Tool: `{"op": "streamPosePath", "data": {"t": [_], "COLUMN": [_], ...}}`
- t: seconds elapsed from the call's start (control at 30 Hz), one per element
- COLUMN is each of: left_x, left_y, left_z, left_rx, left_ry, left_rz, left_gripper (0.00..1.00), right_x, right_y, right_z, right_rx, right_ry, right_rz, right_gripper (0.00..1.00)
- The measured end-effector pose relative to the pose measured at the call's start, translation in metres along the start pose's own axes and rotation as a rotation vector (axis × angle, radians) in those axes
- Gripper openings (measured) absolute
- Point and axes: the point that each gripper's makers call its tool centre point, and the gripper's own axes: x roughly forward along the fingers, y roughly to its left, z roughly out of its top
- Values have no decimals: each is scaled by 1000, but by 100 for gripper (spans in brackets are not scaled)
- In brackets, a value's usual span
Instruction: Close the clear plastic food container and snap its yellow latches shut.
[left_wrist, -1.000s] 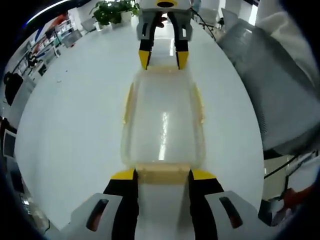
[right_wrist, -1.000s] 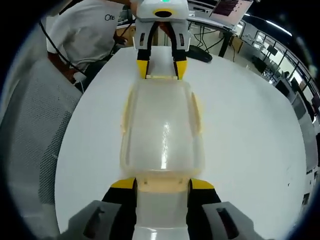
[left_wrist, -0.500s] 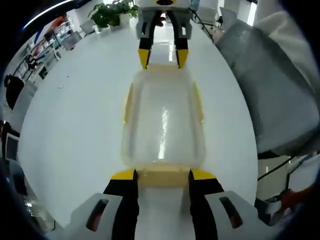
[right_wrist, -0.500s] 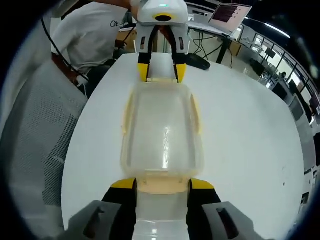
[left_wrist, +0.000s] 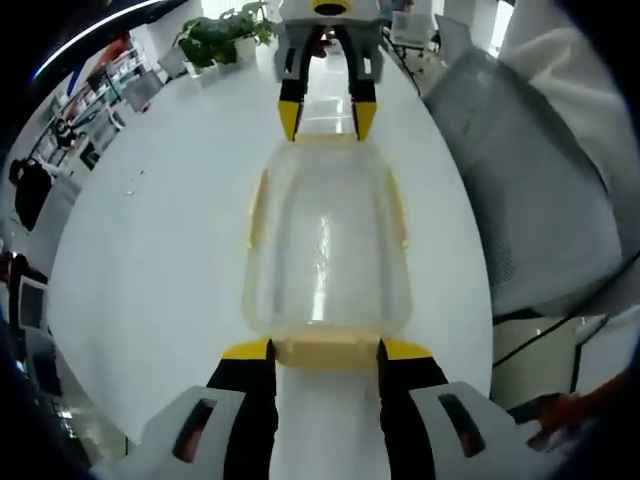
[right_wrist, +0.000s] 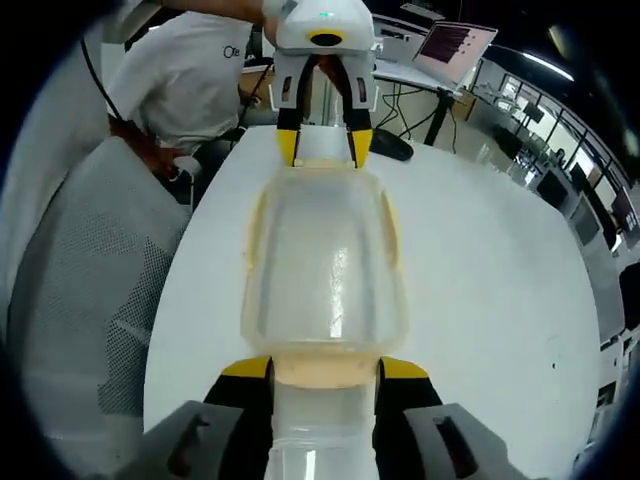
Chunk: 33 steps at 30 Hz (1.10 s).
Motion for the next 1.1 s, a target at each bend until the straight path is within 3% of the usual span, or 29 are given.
{"op": "streamPosePath", "data": {"t": [0.43, 1.1], "left_x": [-23, -32], "left_y": [-1, 1], "left_z": [27, 79], "left_rx": [15, 26], "left_ry": [12, -12], "left_rz": [4, 9], "left_gripper": [37, 37], "right_x": [-33, -90], "right_y": [2, 0], "right_z": [4, -12], "right_rx": [0, -21], "right_ry": [-24, 13], "right_rz": [-19, -45], "right_gripper": [37, 37]}}
